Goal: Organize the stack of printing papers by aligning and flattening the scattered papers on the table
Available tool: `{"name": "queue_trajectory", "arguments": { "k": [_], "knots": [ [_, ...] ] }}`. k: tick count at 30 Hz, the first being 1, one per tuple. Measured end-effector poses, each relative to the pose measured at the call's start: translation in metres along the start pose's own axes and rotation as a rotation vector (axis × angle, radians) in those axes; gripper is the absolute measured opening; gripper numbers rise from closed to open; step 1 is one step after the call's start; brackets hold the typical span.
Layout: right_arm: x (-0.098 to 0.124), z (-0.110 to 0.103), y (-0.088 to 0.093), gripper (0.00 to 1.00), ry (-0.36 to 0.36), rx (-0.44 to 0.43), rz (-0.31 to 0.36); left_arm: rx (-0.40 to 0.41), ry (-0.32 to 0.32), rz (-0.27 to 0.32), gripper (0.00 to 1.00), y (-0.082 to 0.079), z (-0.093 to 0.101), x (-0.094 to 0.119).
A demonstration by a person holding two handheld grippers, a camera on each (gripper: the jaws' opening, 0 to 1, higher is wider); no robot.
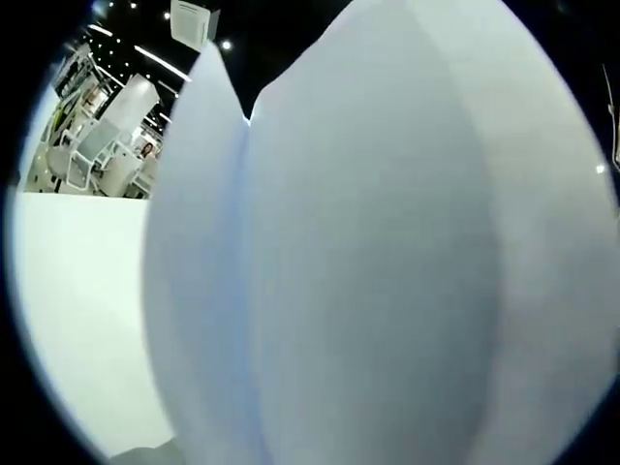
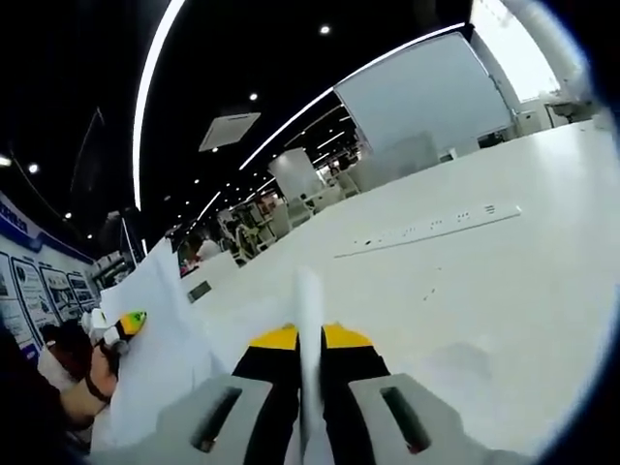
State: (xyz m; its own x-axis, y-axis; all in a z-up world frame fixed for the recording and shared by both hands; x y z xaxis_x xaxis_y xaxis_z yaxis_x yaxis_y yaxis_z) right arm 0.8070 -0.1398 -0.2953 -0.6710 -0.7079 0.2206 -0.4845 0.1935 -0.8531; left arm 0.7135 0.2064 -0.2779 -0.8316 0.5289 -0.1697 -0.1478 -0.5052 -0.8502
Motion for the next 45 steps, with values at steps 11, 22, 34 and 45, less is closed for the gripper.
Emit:
{"name": "queue_trajectory", "arguments": {
  "k": [11,22,34,45],
  "knots": [
    [0.0,0.0,0.0,0.02,0.0,0.0,-0.001,-0.001,0.0,0.0,0.08,0.0,0.001,0.0],
    [0.0,0.001,-0.001,0.02,0.0,-0.007,0.003,-0.001,0.0,0.001,0.08,0.0,0.002,0.0],
    [0.002,0.002,-0.003,0.0,0.002,-0.017,0.02,0.0,0.0,0.002,0.08,0.0,0.003,0.001],
    [0.016,0.007,-0.013,0.0,-0.053,-0.152,0.111,0.01,0.001,0.003,0.08,-0.001,0.001,0.001]
  ]
}}
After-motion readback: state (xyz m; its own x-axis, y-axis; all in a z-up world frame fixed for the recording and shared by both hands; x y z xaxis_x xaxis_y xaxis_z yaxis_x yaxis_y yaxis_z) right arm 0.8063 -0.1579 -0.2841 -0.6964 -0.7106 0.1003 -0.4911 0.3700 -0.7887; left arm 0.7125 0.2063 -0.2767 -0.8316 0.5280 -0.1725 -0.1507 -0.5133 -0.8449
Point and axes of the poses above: the point that each gripper's makers call its tool centre point, and the gripper's own axes: x roughly backward along the fingers, z roughly to its right, y roughly out of its underside, the point moved 9 cm from there along x, roughly backward along the fingers, and after that the axes turned 2 degrees about -z, right-handed, at the moved point
